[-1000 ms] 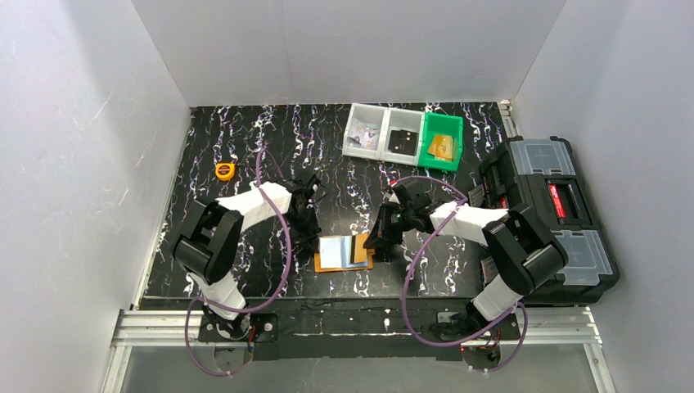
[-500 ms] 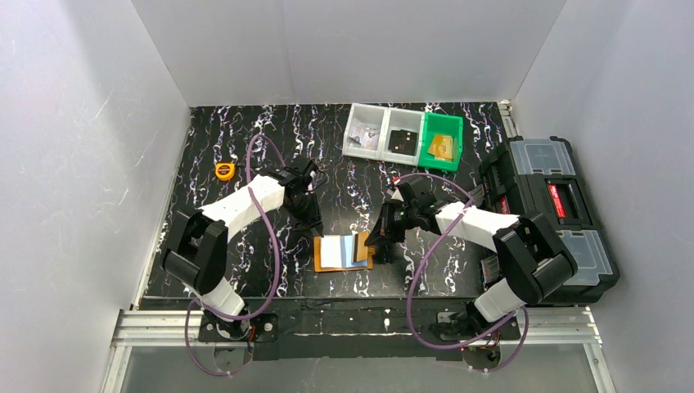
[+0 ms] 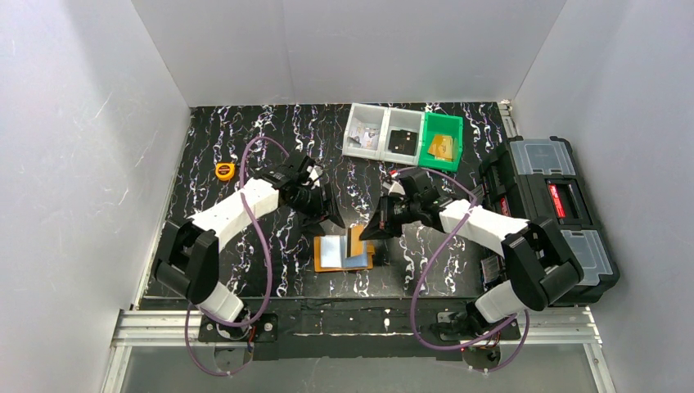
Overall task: Take the credit cards out of the card holder
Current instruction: Remove the credit card from the card holder.
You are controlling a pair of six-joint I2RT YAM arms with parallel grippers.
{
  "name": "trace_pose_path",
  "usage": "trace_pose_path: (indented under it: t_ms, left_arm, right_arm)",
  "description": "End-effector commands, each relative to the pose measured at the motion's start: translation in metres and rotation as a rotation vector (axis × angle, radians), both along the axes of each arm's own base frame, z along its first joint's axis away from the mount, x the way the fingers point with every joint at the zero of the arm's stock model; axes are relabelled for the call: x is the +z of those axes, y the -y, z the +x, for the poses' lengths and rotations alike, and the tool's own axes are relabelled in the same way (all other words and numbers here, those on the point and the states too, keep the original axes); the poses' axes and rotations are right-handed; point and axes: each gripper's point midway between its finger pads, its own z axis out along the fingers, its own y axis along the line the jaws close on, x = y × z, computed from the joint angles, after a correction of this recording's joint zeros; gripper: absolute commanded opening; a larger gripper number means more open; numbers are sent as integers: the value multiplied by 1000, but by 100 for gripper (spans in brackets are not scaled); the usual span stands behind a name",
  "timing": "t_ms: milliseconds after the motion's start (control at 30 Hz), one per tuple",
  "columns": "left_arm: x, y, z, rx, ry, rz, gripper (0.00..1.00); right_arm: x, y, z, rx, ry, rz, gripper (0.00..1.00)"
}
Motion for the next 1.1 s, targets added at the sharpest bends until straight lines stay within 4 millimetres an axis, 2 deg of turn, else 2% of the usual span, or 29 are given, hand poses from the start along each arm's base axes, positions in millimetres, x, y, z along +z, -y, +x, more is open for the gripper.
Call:
trace_pose_path:
  t_ms: [0,267,500,667,867,900,1000,1067]
  left_arm:
    - [39,25,-2,-29,42,-232,64]
    - [70,31,4,-10,80,-390,64]
    - [83,33,4,15,68,-464,51]
    - [87,35,4,28,56,-506,36]
    - [93,39,5,45,41,-551,0]
    - [94,40,5,51,36,-563,0]
    - [99,43,8,78,33,-595,0]
    - [102,44,12,104,42,-613,0]
  right_arm:
    - [58,-17,4,59,55,184,1]
    - [100,-23,6,86,72,334,1]
    - [112,-26,8,87,48,404,1]
    - [115,-27,10,81,39,430,1]
    - [115,-28,13,75,39,435,1]
    - [115,-29,13,74,36,435,8]
    - [116,-30,14,70,27,454,37]
    - [117,-31,15,64,19,468,50]
